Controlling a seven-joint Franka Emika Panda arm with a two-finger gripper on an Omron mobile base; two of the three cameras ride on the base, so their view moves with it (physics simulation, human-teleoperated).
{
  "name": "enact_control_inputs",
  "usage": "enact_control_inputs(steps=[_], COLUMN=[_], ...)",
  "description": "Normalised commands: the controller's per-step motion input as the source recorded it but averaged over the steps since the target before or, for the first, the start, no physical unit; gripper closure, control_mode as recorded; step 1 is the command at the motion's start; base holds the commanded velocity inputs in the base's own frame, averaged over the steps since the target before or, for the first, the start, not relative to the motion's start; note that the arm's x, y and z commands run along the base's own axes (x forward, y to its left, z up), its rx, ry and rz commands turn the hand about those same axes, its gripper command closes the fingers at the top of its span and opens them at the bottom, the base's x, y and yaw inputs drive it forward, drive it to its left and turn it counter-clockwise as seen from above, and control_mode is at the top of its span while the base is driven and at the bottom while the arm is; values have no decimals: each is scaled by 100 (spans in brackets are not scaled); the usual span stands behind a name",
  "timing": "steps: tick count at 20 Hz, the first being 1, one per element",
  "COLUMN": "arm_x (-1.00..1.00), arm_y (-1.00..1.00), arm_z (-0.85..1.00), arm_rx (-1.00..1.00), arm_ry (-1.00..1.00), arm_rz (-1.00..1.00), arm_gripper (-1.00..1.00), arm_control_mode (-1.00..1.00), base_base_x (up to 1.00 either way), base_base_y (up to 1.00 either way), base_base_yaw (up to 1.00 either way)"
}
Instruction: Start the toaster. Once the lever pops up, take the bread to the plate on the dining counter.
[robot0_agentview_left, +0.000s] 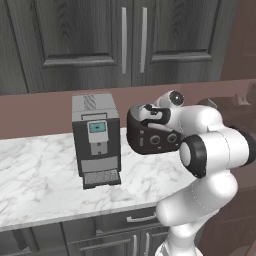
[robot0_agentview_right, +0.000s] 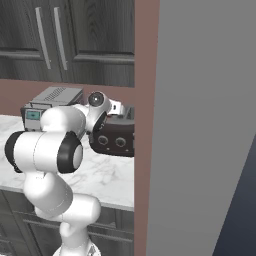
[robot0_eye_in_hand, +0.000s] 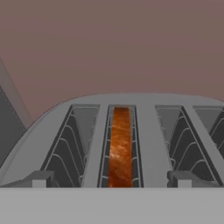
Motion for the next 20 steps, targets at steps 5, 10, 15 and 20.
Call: enact_control_inputs(steps=[5,10,15,20], arm_x=[0,2,7,3], arm_y=[0,-6,-10,-5], arm_z=[-11,-1,0,0], arm_rx=[3,5,5,1], arm_ry=[0,0,0,0], arm_rz=[0,0,0,0], arm_gripper=[-100,-100,-100,-100], arm_control_mode=[-100,-100,-100,-100], base_base_x=[0,0,0,0], base_base_y=[0,0,0,0], base_base_yaw=[0,0,0,0])
